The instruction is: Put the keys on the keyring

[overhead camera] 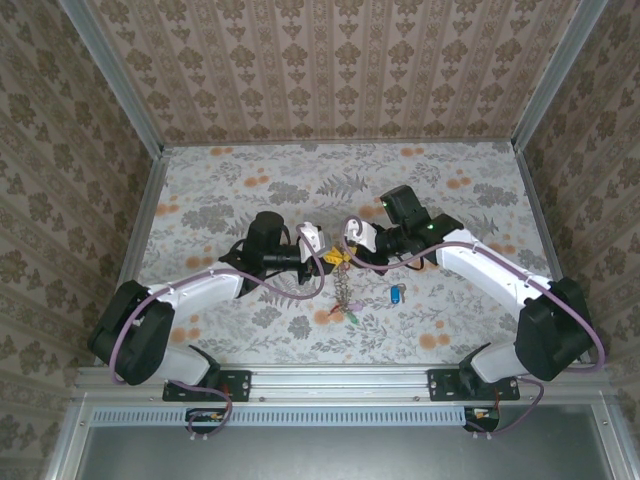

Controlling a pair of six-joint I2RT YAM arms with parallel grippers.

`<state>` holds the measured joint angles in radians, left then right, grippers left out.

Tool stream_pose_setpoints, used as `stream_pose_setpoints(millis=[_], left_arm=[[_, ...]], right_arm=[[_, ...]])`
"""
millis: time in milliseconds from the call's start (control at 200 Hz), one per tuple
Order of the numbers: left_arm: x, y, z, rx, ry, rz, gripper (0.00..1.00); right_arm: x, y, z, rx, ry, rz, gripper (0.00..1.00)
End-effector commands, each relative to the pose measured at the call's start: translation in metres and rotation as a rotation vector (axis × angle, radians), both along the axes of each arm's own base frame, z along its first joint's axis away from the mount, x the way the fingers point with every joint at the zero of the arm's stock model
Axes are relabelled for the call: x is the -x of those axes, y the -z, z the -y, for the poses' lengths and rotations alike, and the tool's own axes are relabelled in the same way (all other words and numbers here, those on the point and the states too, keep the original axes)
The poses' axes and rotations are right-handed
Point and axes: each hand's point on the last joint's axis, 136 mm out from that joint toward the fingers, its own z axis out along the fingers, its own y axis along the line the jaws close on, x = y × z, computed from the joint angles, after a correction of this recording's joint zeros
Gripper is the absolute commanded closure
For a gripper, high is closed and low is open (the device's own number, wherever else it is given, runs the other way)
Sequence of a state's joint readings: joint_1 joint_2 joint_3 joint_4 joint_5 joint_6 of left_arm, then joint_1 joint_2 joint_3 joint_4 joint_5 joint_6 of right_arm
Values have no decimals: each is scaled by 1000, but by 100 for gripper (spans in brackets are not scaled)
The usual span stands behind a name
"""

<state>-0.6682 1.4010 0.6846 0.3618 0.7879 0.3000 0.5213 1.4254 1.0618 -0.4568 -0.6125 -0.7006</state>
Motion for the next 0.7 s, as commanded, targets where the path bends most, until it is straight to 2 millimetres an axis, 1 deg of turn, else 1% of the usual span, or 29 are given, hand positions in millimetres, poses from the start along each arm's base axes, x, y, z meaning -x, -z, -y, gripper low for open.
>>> stream_pose_setpoints(millis=[0, 60, 105, 230, 280, 340, 370, 475, 695], left_arm=[[1, -22, 6, 50, 18, 53, 87], [0, -20, 5, 44, 15, 50, 89], [1, -19, 5, 43, 18, 52, 94], [2, -16, 4, 28, 17, 51, 100], [2, -15, 3, 22, 16, 48, 99], [2, -13, 3, 19, 15, 47, 91], [2, -13, 3, 18, 13, 49, 90], [1, -12, 2, 12, 10, 50, 87], [0, -10, 1, 4, 4, 49, 86]], right_arm=[[-1, -13, -7, -26, -13, 1, 100], [-1, -14, -7, -31, -13, 6, 100], [-1, -14, -7, -33, -14, 9, 100], [-1, -15, -7, -37, -12, 11, 100], [-2, -15, -7, -38, -11, 13, 100], [-2, -14, -7, -39, -7, 18, 100], [-2, -14, -7, -40, -6, 20, 100], [-1, -13, -7, -42, -8, 17, 100], [-2, -14, -7, -54, -7, 16, 100]])
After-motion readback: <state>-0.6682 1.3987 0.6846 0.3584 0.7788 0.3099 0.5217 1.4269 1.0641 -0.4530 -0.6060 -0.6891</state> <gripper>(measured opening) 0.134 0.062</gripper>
